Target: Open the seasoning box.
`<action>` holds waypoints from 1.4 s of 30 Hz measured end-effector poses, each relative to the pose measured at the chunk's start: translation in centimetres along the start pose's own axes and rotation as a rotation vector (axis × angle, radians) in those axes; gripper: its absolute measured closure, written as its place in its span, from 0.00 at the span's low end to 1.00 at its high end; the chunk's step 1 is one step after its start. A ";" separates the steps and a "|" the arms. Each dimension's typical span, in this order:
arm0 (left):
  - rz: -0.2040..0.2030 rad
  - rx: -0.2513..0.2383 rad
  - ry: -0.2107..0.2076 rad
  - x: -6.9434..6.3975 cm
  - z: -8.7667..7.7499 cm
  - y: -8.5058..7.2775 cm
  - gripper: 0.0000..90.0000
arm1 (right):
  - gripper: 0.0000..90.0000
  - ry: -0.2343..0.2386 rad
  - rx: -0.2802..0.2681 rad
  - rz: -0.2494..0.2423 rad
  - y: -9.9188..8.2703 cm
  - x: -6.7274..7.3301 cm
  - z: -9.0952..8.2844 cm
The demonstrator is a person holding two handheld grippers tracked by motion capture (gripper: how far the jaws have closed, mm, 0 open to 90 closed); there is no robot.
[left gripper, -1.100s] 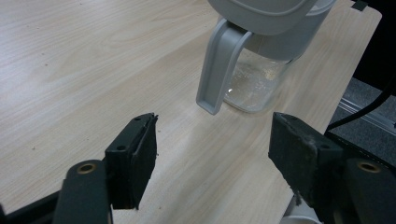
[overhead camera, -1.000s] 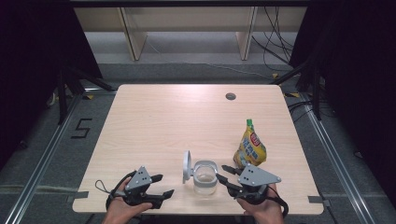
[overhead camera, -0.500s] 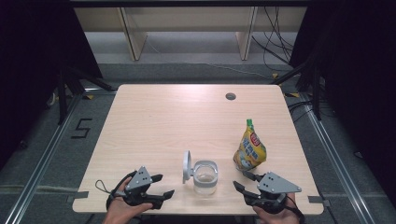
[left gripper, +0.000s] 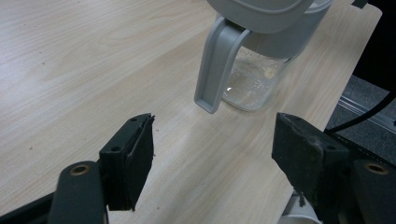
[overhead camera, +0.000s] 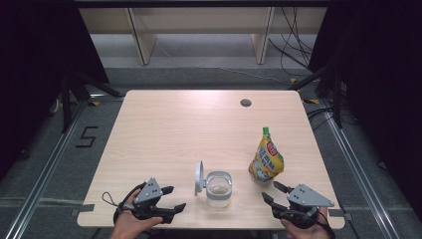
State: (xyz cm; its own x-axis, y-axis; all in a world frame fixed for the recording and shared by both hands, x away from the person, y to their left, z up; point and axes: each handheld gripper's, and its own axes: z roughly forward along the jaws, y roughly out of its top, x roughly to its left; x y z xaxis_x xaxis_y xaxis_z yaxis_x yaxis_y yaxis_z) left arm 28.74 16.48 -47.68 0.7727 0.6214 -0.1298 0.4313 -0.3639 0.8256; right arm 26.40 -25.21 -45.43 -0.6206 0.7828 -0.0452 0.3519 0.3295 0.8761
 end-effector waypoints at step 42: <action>-0.018 -0.026 -0.004 0.0 0.4 0.0 0.32 | 0.19 -0.123 -0.052 0.071 -0.9 -2.9 3.7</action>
State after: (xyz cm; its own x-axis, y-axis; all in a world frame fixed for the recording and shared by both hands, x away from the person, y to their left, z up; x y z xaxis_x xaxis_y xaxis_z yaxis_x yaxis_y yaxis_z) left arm 28.91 16.16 -47.91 0.7670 0.6246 -0.1472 0.4328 -0.3342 0.8373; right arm 30.48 -25.84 -47.86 -0.5036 0.8631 -0.0379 0.3535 0.2459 0.9026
